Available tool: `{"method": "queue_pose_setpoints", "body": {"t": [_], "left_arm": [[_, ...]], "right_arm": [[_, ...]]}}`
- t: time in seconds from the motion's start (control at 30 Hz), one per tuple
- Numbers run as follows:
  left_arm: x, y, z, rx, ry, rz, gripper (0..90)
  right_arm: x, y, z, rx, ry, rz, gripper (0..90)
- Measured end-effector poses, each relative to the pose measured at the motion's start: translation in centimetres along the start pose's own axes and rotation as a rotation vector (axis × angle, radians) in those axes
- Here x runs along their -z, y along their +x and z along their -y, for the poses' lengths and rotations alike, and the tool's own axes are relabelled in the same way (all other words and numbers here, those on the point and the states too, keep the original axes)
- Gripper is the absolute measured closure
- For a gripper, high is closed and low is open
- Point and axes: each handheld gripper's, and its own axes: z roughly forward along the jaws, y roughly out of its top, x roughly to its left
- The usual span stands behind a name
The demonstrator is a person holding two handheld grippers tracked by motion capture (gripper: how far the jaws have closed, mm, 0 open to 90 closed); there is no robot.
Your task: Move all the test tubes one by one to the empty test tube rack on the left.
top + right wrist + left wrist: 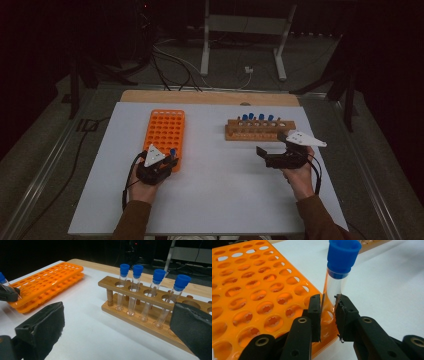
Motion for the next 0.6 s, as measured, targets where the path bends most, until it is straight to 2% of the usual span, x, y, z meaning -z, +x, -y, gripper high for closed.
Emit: {"method": "queue_pose_setpoints", "body": {"t": [0.17,0.23,0.27,0.3,0.43,0.6], "left_arm": [[-0.1,-0.1,0.0,0.006,-0.005,0.014,71.5],[-0.2,0.0,0.0,0.025,-0.013,0.028,69.0],[-0.2,0.1,0.0,0.038,-0.020,0.038,63.5],[-0.2,0.2,0.1,0.045,-0.027,0.044,63.5],[0.1,0.5,0.1,0.078,-0.054,0.038,49.4],[0.9,1.1,0.1,0.108,-0.097,0.045,39.0]], "right_arm": [[-0.1,0.0,0.1,-0.002,0.002,0.003,0.0],[-0.1,0.0,0.1,-0.002,0.002,0.003,0.0],[-0.2,0.0,0.1,-0.005,0.000,0.003,0.0],[-0.2,0.0,0.1,-0.005,0.000,0.003,0.0],[-0.1,0.0,0.0,-0.007,-0.002,0.004,0.0],[-0.1,-0.2,-0.2,-0.010,-0.008,0.008,0.0]]}}
